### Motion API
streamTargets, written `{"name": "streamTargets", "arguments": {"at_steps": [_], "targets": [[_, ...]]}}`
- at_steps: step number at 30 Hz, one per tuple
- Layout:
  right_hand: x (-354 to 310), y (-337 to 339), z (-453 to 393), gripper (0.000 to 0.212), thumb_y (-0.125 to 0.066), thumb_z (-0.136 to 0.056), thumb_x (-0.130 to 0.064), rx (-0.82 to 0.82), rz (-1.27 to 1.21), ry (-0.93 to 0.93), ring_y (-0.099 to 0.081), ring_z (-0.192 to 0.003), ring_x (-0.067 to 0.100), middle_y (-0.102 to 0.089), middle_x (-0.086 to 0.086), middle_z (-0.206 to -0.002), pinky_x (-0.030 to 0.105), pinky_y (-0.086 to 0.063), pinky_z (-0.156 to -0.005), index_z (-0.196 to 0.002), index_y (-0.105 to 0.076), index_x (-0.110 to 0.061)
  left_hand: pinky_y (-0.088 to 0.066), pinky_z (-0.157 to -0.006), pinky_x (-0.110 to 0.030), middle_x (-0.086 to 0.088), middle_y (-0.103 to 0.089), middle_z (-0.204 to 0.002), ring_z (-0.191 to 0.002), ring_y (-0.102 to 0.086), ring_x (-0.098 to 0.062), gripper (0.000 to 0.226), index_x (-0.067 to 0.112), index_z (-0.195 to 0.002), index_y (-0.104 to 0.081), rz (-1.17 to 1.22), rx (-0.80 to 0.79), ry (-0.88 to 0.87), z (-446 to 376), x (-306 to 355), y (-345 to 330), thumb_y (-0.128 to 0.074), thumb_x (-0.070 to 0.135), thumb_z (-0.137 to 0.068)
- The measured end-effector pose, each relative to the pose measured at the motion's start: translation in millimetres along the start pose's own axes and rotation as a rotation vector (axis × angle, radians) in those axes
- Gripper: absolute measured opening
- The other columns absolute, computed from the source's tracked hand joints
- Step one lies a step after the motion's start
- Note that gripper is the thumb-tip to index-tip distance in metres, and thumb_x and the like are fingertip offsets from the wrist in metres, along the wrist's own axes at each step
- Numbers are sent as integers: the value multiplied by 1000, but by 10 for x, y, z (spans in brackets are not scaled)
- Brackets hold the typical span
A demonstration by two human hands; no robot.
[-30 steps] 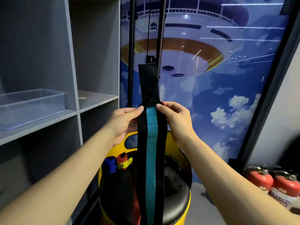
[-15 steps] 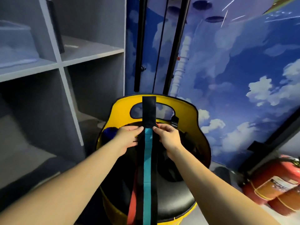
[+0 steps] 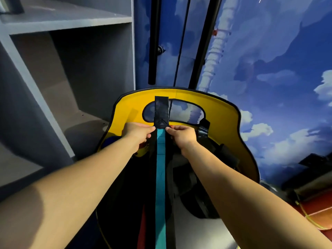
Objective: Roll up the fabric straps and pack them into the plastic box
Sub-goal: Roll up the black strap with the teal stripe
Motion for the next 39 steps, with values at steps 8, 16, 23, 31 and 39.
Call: {"name": "streamTargets", "arguments": {"at_steps": [8,16,23,31,39], "targets": [[188,-196,-437,11,-80,-83,-11,57,-3,-30,-71,-85,19,-76,8,-93,41,-60,-88,-93,-75,-11,-58,-70,-29,-1,-71,-82,-78,-70,-17,15,10,-104,-75,-3,62,-20,-430,-123,-128,-74,12,-90],[218,-123,-307,26,-55,-97,1,6,-29,-28,-66,-83,11,-68,7,-106,31,-56,-92,-121,-64,-7,-61,-82,-36,1,-72,-83,-86,-72,-18,14,19,-103,-74,-74,14,-97,-378,-83,-94,-64,13,-94],[66,-5,287,23,-57,-96,-5,-22,18,60,-66,-83,11,-72,4,-102,28,-55,-84,-117,-66,-11,-61,-73,-31,-1,-76,-90,-86,-73,-19,19,23,-82,-71,18,-30,-100,207,-95,103,-62,11,-94],[392,183,1480,24,-62,-90,1,-48,34,50,-62,-70,11,-72,13,-98,26,-53,-73,-113,-68,-4,-47,-57,-22,-1,-75,-86,-71,-64,-14,16,18,-92,-73,69,-99,-33,1268,-646,372,-59,12,-95],[1333,421,2320,15,-67,-87,-7,-40,222,-48,-68,-83,18,-75,9,-95,37,-57,-88,-95,-71,-19,-54,-66,-24,-1,-75,-88,-81,-69,-15,16,17,-95,-75,12,-88,95,1943,-1667,560,-60,11,-95]]}}
Point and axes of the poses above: each hand's wrist, its own z-axis away from the middle knuckle, its own y-axis out of the back of the hand, x = y × z, the point moved 6 cm from there along -z, towards the middle knuckle
